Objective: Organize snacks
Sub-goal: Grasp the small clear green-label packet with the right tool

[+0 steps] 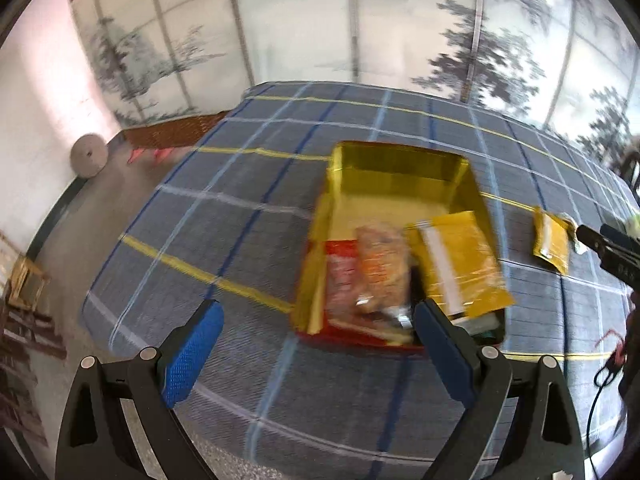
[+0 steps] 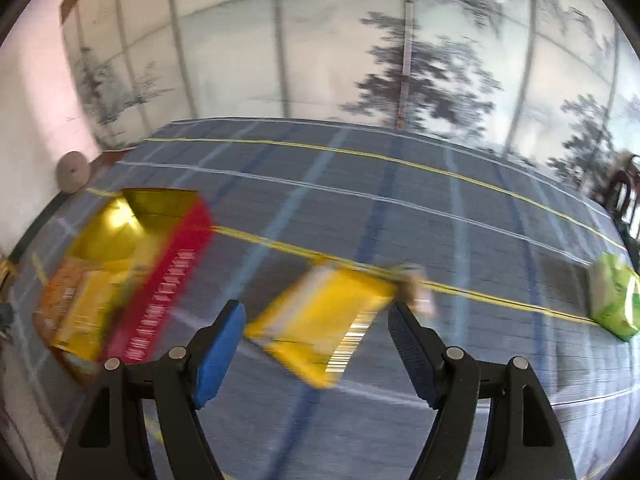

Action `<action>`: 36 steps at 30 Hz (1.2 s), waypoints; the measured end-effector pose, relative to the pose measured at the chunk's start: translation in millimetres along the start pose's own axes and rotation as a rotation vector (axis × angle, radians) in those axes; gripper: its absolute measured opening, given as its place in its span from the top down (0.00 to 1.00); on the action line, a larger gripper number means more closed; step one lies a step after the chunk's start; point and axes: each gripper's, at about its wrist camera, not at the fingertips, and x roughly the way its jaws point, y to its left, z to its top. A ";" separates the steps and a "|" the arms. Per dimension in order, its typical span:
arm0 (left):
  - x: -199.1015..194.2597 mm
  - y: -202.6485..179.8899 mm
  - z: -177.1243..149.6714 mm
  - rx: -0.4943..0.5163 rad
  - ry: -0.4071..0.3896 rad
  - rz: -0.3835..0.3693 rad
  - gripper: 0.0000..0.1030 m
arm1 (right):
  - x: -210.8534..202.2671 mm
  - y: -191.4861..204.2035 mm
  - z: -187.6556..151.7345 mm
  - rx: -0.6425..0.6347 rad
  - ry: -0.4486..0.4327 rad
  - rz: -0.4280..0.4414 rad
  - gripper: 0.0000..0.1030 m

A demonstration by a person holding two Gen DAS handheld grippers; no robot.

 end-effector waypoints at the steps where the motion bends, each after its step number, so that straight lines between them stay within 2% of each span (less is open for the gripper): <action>1: -0.2 -9.9 2.3 0.021 -0.003 -0.010 0.08 | 2.2 -10.6 -1.0 0.007 0.003 -0.015 0.26; 5: 0.2 -39.6 8.9 0.079 -0.010 -0.040 0.08 | 15.8 -45.4 -6.9 0.022 0.025 -0.052 0.27; 8: 3.5 -65.5 14.3 0.114 -0.016 -0.068 0.08 | 29.9 -58.6 -10.0 0.014 0.047 -0.051 0.37; 12: 8.8 -97.4 17.5 0.157 -0.038 -0.092 0.08 | 46.4 -66.2 -12.3 0.000 0.060 -0.043 0.47; 17: 14.1 -131.8 19.7 0.202 -0.046 -0.128 0.08 | 65.5 -71.4 -8.0 -0.018 0.064 -0.022 0.51; 22: 21.5 -165.3 24.0 0.253 -0.073 -0.157 0.08 | 80.8 -73.4 -4.9 -0.035 0.070 -0.008 0.59; 28: 36.1 -196.5 28.5 0.290 -0.069 -0.177 0.08 | 83.4 -76.1 -5.7 -0.046 0.050 0.008 0.75; 36: 53.8 -229.9 30.1 0.335 -0.092 -0.185 0.08 | 73.0 -87.7 -16.1 -0.029 0.044 0.005 0.75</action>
